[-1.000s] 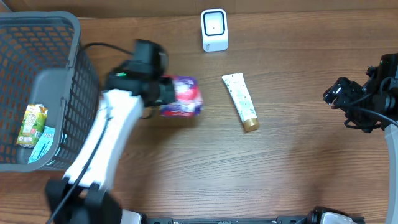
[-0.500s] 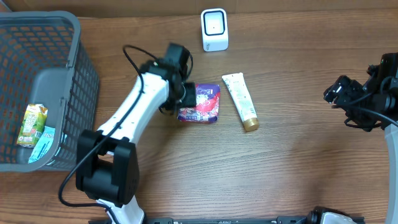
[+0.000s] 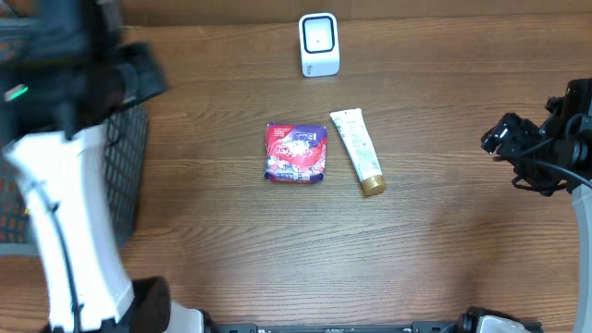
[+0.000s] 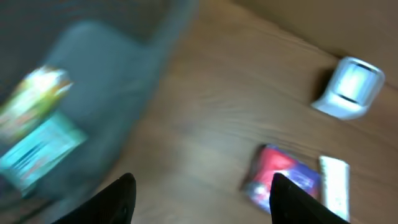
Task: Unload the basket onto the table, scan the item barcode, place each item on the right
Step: 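Place the pink-purple pouch on the table left of the tube, then lower the left gripper into the basket toward the mint-green wipes pack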
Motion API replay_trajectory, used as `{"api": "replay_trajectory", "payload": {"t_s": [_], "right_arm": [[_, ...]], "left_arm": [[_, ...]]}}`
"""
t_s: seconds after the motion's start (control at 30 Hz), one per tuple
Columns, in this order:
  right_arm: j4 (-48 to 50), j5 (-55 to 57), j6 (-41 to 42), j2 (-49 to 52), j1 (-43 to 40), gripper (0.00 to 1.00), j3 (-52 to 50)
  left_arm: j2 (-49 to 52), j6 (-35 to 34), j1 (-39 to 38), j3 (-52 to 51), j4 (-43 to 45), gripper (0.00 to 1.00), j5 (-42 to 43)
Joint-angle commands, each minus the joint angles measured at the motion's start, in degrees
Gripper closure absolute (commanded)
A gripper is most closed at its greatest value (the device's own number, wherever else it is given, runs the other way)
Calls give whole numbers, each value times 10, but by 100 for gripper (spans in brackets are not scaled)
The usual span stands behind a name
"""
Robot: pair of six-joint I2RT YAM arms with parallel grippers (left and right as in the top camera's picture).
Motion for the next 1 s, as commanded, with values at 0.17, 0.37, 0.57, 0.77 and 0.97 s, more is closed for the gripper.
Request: {"api": "replay_trajectory", "payload": {"t_s": [0.17, 0.37, 0.57, 0.77, 0.97], "right_arm": [[-7, -2, -21, -2, -2, 10, 12], [-7, -3, -24, -2, -2, 10, 11], [-7, -3, -24, -2, -2, 10, 11], [-7, -3, -24, -2, -2, 10, 11], [-7, -3, -24, -2, -2, 10, 11]], "left_arm": [[1, -55, 244, -64, -37, 36, -45], [1, -65, 337, -209, 42, 34, -24], [1, -76, 360, -392, 196, 34, -26], [7, -56, 352, -505, 342, 36, -26], [45, -27, 330, -523, 399, 36, -69]]}}
